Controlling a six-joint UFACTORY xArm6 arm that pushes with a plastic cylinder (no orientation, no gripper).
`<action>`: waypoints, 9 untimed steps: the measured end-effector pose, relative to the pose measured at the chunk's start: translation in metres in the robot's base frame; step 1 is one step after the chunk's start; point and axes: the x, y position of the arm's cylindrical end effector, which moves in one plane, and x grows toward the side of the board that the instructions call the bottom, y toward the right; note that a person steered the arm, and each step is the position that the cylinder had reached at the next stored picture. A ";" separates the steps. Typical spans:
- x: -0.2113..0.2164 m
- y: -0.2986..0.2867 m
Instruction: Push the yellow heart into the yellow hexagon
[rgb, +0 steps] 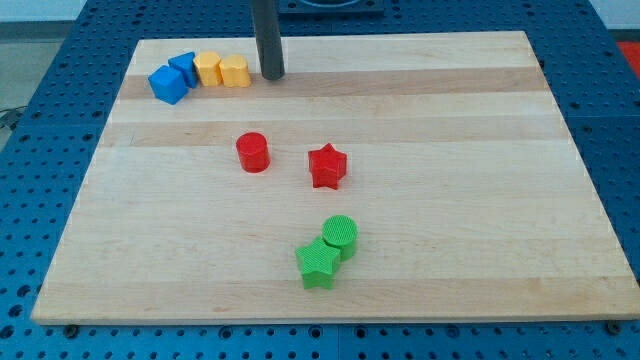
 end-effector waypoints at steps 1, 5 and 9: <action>0.000 -0.013; 0.019 -0.033; 0.072 -0.005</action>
